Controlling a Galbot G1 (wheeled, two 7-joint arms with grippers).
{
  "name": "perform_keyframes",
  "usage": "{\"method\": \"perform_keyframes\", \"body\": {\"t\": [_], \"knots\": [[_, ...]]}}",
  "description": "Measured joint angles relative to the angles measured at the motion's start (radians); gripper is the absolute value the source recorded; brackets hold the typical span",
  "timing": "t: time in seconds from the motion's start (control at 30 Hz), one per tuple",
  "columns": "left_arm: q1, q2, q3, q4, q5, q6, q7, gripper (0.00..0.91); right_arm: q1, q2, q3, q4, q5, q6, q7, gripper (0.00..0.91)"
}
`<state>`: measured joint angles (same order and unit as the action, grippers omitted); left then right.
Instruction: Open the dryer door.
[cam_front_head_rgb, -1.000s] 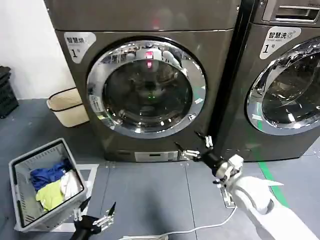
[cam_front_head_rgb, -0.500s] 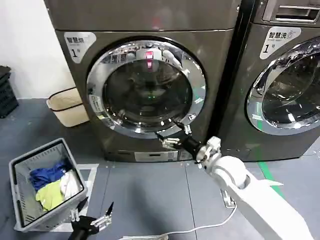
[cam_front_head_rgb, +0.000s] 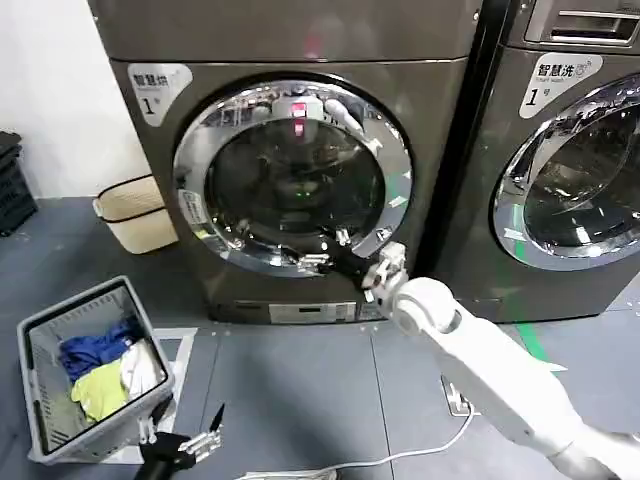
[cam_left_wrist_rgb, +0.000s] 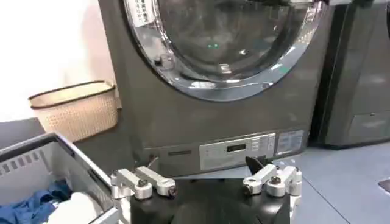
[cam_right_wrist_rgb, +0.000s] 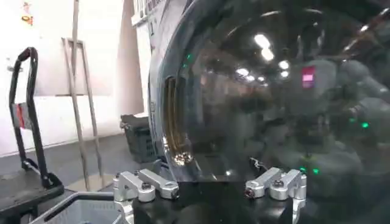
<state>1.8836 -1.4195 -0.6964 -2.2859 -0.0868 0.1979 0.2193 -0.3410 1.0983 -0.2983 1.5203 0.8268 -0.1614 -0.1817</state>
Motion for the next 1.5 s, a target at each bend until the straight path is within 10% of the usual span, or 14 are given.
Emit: {"method": "perform_keyframes", "body": {"t": [1.5], "knots": [[0.002,0.001,-0.006,0.002,-0.003,-0.004,0.000,0.907,0.246,0.266,-0.166,-0.378,-0.003,0.040,-0.114,0.907]]}}
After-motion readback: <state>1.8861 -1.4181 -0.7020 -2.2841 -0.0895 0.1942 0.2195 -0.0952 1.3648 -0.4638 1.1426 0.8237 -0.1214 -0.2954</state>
